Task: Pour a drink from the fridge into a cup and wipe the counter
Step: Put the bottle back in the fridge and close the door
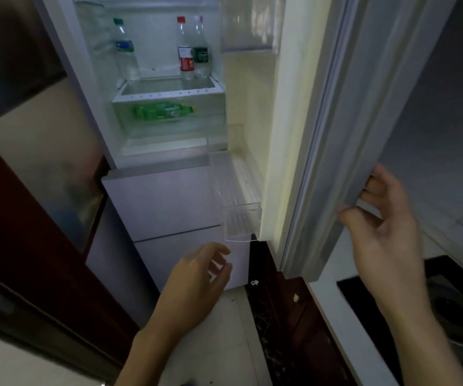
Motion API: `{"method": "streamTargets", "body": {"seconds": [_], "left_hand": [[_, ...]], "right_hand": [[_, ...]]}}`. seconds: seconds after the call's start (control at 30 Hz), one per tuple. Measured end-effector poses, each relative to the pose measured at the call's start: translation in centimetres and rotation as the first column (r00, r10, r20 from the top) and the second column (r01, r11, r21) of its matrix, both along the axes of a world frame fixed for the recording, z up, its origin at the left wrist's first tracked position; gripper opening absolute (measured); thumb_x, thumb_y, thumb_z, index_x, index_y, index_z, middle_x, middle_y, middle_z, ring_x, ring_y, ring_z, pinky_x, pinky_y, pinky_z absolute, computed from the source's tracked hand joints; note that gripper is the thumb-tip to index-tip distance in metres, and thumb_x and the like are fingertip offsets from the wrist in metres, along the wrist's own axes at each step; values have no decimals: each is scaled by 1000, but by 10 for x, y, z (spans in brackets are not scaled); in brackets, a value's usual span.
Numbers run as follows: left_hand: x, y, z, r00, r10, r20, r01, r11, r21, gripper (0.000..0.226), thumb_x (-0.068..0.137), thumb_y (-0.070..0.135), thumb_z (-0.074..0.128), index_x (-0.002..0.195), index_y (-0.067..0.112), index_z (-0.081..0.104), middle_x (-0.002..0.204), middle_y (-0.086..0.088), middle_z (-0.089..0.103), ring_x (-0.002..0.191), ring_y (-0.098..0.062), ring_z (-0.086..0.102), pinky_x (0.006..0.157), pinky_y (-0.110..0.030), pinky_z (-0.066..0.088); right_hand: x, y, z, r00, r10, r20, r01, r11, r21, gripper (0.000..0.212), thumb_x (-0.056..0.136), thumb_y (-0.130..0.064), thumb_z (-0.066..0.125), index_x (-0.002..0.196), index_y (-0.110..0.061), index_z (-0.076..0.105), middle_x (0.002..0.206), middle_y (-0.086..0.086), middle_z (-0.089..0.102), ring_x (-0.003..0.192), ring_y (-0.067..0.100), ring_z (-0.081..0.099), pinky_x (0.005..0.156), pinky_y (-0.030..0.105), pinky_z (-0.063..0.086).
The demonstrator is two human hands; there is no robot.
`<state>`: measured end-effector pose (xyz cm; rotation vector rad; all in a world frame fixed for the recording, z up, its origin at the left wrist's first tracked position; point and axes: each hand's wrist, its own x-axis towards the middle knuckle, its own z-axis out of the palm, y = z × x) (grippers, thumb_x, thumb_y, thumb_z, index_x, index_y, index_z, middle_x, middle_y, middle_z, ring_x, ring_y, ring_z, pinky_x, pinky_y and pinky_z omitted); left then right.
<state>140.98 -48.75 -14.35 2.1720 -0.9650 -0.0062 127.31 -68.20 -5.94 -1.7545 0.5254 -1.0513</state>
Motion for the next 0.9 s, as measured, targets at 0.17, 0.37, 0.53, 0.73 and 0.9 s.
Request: {"method": "streamTargets", "body": {"seconds": [0.17,0.37,0.53,0.73,0.9], "left_hand": [[-6,5,-3,998,-37,-58,38,999,0,26,93,33,59,119,33,53,104,18,61,89,2,60,75,-15,51],[-3,15,-8,994,-35,-103,30,998,-52,38,93,36,58,130,36,46,118,20,57,104,5,56,81,-9,48],[16,29,-10,993,62,-104,-72,993,-90,54,92,36,59,142,31,38,130,20,53,116,5,51,93,-18,50],[51,50,-9,969,232,-84,-242,960,-138,51,86,35,62,134,32,45,123,18,57,109,7,53,85,-11,49],[81,70,-14,944,300,-135,-320,933,-162,60,85,41,61,141,35,39,130,19,52,116,5,52,90,-28,54]], "right_hand": [[11,25,-4,996,83,-15,-84,994,-74,60,91,-15,62,145,-28,38,131,-17,55,120,-3,51,102,25,44],[33,50,5,966,253,-42,-257,959,-124,52,83,-27,60,134,-29,46,124,-22,58,117,-2,54,96,16,46],[64,69,13,919,372,-126,-392,895,-215,59,85,-37,59,141,-26,41,132,-19,52,122,0,51,97,15,44],[109,89,19,839,487,-243,-543,779,-314,65,90,-29,61,147,-26,31,145,-19,35,133,3,41,102,17,41],[148,107,23,817,528,-234,-577,731,-364,62,90,-26,61,146,-22,34,145,-12,35,133,7,41,101,20,43]]}}
